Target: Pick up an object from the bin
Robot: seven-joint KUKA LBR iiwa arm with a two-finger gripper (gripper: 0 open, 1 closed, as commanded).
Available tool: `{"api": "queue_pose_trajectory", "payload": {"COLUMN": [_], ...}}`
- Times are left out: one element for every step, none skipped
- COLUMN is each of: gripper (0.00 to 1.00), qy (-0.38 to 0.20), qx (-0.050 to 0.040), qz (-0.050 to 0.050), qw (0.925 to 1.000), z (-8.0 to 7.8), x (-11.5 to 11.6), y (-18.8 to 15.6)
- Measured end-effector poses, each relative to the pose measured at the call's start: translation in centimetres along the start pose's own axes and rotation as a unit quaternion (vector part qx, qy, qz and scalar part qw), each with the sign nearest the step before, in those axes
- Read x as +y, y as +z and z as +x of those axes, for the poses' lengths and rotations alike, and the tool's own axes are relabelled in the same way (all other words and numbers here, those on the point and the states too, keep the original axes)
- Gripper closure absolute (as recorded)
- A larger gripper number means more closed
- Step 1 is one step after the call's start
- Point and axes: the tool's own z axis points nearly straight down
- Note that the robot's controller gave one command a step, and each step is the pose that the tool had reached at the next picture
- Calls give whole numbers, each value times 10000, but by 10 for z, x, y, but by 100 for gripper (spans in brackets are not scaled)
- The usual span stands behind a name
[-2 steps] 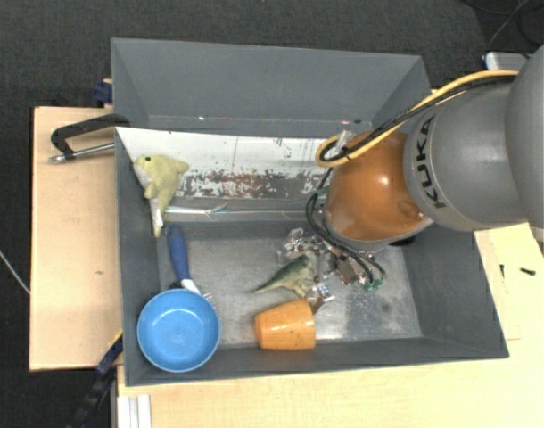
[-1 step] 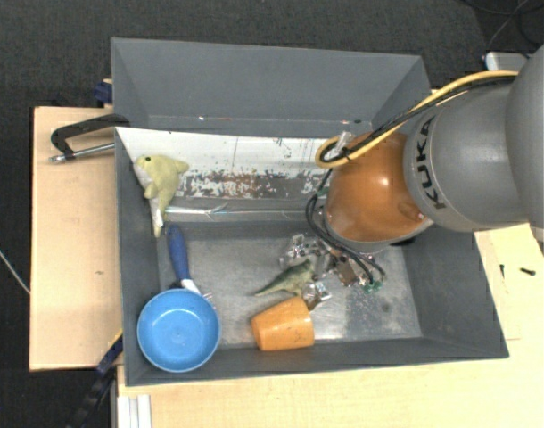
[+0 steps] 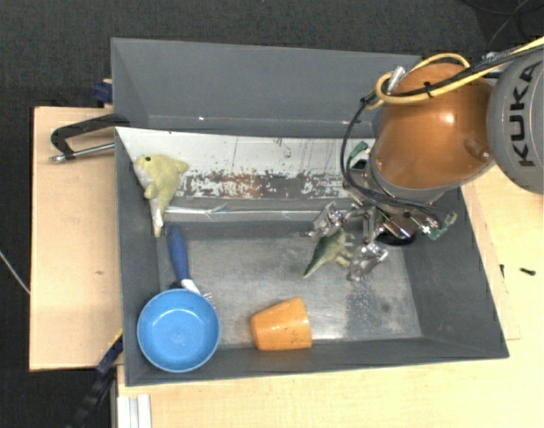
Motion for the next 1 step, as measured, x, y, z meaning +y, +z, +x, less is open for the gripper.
{"api": "queue_pose_trajectory", "payload": {"gripper": [100], "qy": [-64], "qx": [-12], "qz": [12], "qw": [10000], "z": [9], "x": [-2], "y": [-64]}}
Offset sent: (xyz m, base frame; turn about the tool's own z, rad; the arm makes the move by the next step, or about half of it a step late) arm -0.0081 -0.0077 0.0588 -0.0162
